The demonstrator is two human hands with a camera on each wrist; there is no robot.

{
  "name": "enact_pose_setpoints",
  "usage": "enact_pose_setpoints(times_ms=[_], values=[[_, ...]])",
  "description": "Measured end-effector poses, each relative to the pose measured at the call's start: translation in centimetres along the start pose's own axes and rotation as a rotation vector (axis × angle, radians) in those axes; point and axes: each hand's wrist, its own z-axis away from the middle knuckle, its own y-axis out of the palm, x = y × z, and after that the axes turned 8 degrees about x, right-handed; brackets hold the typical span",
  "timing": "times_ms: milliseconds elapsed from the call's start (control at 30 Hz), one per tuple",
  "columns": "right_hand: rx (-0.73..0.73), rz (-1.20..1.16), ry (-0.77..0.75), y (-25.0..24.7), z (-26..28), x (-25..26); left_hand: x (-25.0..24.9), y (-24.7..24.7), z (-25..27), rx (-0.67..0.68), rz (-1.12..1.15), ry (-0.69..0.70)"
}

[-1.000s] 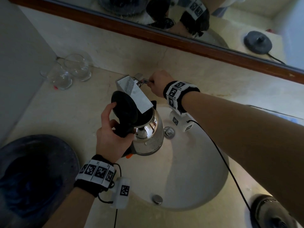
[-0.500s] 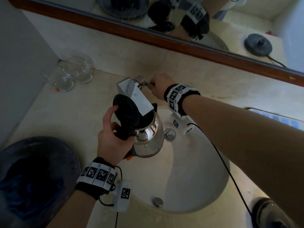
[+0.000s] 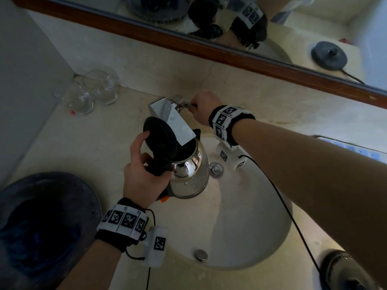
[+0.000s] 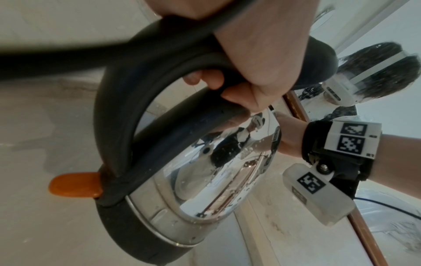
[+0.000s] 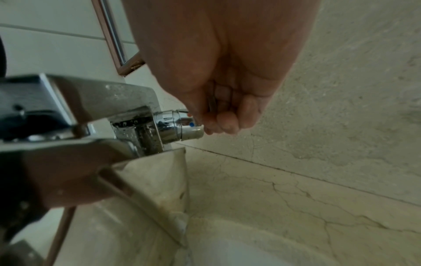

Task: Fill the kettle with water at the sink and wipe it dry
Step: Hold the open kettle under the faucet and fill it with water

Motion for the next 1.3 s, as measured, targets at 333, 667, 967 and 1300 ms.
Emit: enact_pose_setpoints(times_ms=[333, 667, 967, 1300], values=[[0.01, 0.01, 0.015, -0.02, 0.09, 0.06, 0.1, 0.05, -0.02, 0.01, 0.015, -0.01], [0.008, -0.005, 0.007, -0.04, 0.1, 0.13, 0.0, 0.34, 0.07, 0.005, 0.025, -0.035], [0.009, 0.01, 0.012, -0.07, 0.06, 0.08, -0.09, 0.36, 0.04, 0.01, 0.011, -0.023], [0.003, 0.013, 0.008, 0.1, -0.11, 0.03, 0.19, 0.33, -0.01, 0.004, 0.011, -0.017]])
